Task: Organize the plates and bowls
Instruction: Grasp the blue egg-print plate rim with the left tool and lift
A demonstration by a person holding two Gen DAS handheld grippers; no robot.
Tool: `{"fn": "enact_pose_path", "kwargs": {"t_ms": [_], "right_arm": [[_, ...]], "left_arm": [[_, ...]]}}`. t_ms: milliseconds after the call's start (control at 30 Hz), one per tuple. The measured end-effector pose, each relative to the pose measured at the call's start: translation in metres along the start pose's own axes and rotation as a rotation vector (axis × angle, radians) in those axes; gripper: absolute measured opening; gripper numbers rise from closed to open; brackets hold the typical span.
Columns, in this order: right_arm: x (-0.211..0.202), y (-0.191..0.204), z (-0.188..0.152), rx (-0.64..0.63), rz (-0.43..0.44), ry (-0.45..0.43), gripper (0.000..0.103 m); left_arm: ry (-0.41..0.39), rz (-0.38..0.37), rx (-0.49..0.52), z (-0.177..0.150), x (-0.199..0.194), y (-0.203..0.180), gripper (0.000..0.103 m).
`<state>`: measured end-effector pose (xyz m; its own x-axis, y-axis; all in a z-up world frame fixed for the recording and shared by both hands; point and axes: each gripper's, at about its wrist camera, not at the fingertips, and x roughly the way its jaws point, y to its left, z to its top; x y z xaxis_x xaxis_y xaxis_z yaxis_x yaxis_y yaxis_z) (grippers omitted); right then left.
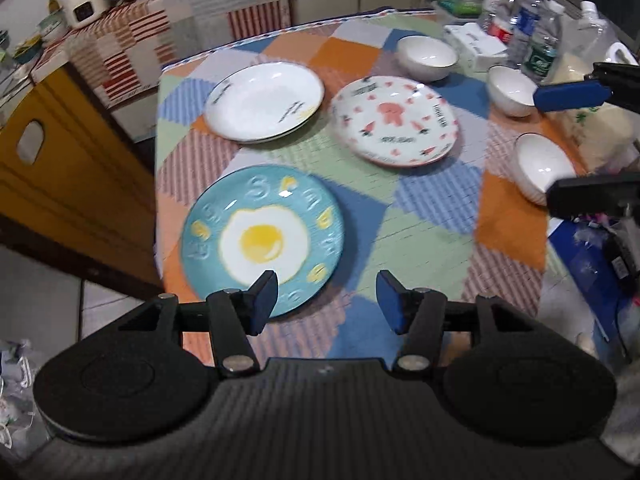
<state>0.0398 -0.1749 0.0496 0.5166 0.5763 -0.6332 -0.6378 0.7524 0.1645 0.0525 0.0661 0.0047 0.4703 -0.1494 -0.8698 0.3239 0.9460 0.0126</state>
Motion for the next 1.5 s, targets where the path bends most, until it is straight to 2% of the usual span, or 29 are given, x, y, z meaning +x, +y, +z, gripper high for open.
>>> {"fn": "enact_pose_path", "kwargs": {"t_ms": [100, 200, 267, 300, 400, 533, 733, 900, 967, 1067, 1233, 1367, 1400, 1433, 1467, 1500], "right_arm": [[0.009, 0.003, -0.008, -0.048, -0.037, 0.003, 0.094], [0.009, 0.0, -0.015, -0.104, -0.012, -0.045, 0.095], [0.02, -0.007, -0.015, -0.128, -0.015, -0.064, 0.095], [0.03, -0.012, -0.013, -0.13, -0.023, -0.038, 0.095], [0.06, -0.027, -0.013, -0.074, 0.01, 0.034, 0.094], [0.084, -0.035, -0.025, 0.014, 0.009, 0.032, 0.094], [0.117, -0.033, -0.034, 0.12, 0.068, 0.058, 0.09], [0.137, -0.02, -0.042, 0.097, 0.096, 0.066, 0.086], [0.145, -0.02, -0.046, 0.11, 0.141, 0.034, 0.081], [0.157, -0.016, -0.05, 0.092, 0.119, -0.017, 0.081], [0.193, -0.025, -0.056, 0.174, 0.078, 0.041, 0.079], [0.219, -0.033, -0.062, 0.253, 0.078, 0.109, 0.067], [0.222, -0.033, -0.064, 0.26, 0.071, 0.116, 0.062], [0.226, -0.035, -0.065, 0.268, 0.061, 0.129, 0.047], [0.228, -0.037, -0.066, 0.281, 0.04, 0.142, 0.027], [0.229, -0.04, -0.068, 0.303, 0.014, 0.154, 0.019]], "left_arm": [[-0.002, 0.017, -0.012, -0.007, -0.004, 0.015, 0.053], [-0.015, 0.036, -0.02, -0.01, -0.007, 0.03, 0.054], [-0.034, 0.035, -0.017, -0.01, -0.007, 0.041, 0.059], [-0.041, 0.034, -0.011, -0.011, -0.005, 0.047, 0.063], [-0.042, 0.033, -0.009, -0.01, 0.01, 0.064, 0.066], [-0.033, 0.011, 0.031, -0.007, 0.036, 0.076, 0.066], [-0.027, -0.015, 0.074, 0.007, 0.068, 0.092, 0.066], [-0.012, 0.027, 0.094, 0.015, 0.101, 0.105, 0.066], [-0.005, 0.051, 0.098, 0.015, 0.116, 0.111, 0.067], [0.035, 0.045, 0.09, 0.013, 0.139, 0.122, 0.068], [0.104, 0.006, 0.023, 0.005, 0.162, 0.138, 0.068], [0.127, -0.022, -0.019, -0.001, 0.169, 0.143, 0.061], [0.139, -0.03, -0.037, -0.004, 0.17, 0.144, 0.049], [0.16, -0.025, -0.056, -0.006, 0.173, 0.145, 0.035], [0.178, -0.006, -0.065, -0.008, 0.175, 0.145, 0.027], [0.178, -0.004, -0.08, -0.011, 0.176, 0.146, 0.026]]}}
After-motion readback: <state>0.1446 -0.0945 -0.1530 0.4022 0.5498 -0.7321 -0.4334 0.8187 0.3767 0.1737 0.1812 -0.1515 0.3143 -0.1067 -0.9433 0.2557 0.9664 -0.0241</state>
